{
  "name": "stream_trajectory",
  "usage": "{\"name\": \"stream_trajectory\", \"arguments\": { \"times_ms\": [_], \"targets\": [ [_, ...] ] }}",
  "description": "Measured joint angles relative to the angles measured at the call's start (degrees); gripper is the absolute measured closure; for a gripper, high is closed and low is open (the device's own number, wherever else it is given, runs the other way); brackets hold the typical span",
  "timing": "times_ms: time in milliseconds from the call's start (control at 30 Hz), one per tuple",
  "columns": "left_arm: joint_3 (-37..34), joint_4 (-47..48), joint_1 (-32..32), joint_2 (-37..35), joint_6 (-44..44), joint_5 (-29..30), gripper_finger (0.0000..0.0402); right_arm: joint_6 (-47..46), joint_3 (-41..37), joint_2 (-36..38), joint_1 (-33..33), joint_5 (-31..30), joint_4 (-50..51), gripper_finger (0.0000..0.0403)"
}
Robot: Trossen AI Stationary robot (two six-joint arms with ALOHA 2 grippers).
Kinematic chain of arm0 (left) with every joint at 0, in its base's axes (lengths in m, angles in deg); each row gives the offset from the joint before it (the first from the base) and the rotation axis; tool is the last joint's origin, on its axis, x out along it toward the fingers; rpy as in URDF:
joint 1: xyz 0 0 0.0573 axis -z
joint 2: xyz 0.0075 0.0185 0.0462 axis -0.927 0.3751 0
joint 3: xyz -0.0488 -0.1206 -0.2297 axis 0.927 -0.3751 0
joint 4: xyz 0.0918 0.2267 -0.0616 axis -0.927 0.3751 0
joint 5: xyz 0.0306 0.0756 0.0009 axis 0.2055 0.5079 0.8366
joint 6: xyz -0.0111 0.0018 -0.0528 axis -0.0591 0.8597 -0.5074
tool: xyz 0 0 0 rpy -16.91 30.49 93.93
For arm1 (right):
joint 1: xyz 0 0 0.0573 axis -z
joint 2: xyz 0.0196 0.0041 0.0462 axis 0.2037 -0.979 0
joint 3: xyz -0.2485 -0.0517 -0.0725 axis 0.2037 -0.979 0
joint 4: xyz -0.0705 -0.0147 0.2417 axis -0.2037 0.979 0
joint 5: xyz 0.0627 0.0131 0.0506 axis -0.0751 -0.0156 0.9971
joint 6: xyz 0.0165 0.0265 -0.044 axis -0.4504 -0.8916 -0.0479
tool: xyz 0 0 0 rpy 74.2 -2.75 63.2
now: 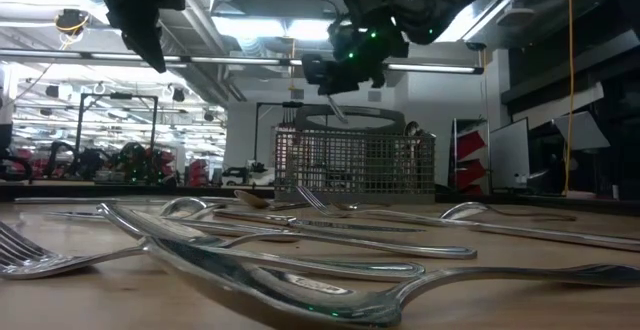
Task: Sort silverware
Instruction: Put the silver knife into the dishwasher utensil holder
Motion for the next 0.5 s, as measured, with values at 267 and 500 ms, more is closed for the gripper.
{"name": "stream_trajectory", "arguments": {
  "times_ms": [267,500],
  "targets": [
    [0.0,0.0,0.0,0.0,0.3,0.0,0.0286,6.1,0.0,-1.9,-0.1,1.1,-0.2,0.0368],
    [0.0,0.0,0.0,0.0,0.3,0.0,0.0286,8.9,0.0,-3.7,-0.1,1.1,0.5,0.0368]
  ]
}}
